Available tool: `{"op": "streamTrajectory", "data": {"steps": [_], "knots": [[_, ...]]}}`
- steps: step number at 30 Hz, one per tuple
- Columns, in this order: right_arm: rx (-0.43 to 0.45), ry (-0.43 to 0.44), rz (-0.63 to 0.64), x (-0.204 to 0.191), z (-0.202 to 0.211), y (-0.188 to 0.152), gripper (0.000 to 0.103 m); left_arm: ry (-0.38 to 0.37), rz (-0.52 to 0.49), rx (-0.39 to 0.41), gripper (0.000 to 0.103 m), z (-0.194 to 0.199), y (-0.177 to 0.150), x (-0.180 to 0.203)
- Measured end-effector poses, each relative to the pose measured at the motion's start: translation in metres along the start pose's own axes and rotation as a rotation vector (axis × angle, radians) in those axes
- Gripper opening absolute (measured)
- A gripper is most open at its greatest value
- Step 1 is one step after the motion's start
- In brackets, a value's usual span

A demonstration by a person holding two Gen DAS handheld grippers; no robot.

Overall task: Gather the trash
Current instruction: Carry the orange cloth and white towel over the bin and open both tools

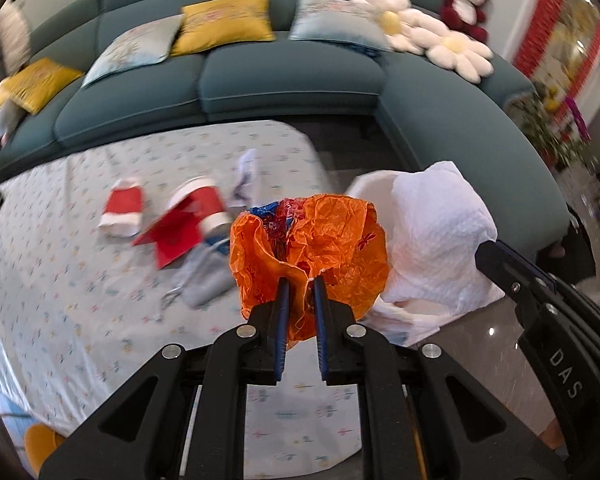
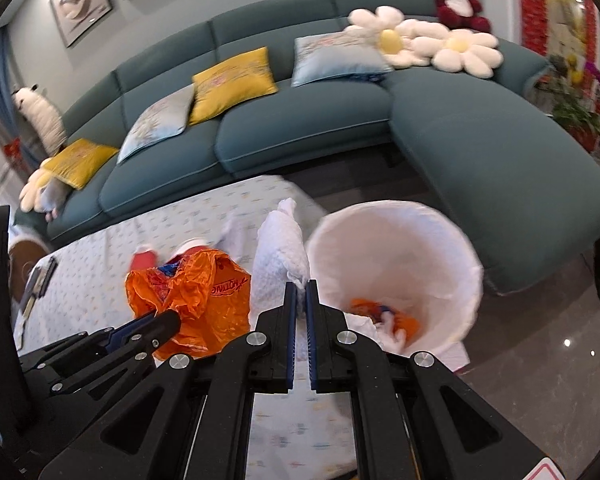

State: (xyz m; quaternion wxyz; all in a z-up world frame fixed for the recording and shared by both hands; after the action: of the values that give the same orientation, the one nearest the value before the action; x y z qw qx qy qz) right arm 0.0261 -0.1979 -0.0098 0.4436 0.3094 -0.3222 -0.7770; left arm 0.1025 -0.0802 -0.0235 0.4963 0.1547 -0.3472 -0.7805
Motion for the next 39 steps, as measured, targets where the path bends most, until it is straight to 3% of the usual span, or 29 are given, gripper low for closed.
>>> {"op": "streamTrajectory", "data": {"steps": [9,18,22,23,34,39], "knots": [[0.010,-0.089,-0.088,0.076,-0.005,0.005,0.005,-0.118,-0.072,-0.024,0.012,-0.035,0.013,0.076],[-0.001,-0.138,-0.152,0.122,-0.023,0.005,0.005,-0.156,-0.110,-0.063,0.019,-0.072,0.019,0.116],[-0.006,-0.143,-0.159,0.126,-0.032,0.007,0.005,-0.156,-0.099,-0.074,0.045,-0.079,0.022,0.120],[-0.007,-0.141,-0.160,0.127,-0.034,0.007,0.005,-0.150,-0.101,-0.069,0.047,-0.080,0.023,0.120],[-0.013,-0.112,-0.134,0.114,-0.049,0.012,0.005,-0.096,-0.062,-0.071,0.054,-0.086,0.025,0.097],[-0.020,-0.099,-0.109,0.100,-0.056,0.015,0.013,-0.069,-0.049,-0.069,0.058,-0.084,0.023,0.083]]}}
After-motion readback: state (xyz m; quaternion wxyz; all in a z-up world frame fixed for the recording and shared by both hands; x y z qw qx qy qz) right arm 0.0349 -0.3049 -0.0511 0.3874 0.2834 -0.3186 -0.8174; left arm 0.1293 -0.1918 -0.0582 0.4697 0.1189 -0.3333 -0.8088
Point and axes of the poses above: each gripper's, at about its wrist camera, not at the fingertips, and z roughly against the way its jaws point, x to its right, y to its top, the point moved 2 cm from there along -z, roughly the way its jaws point, and after that the axes turned 13 degrees about x, right-handed, at the moved point
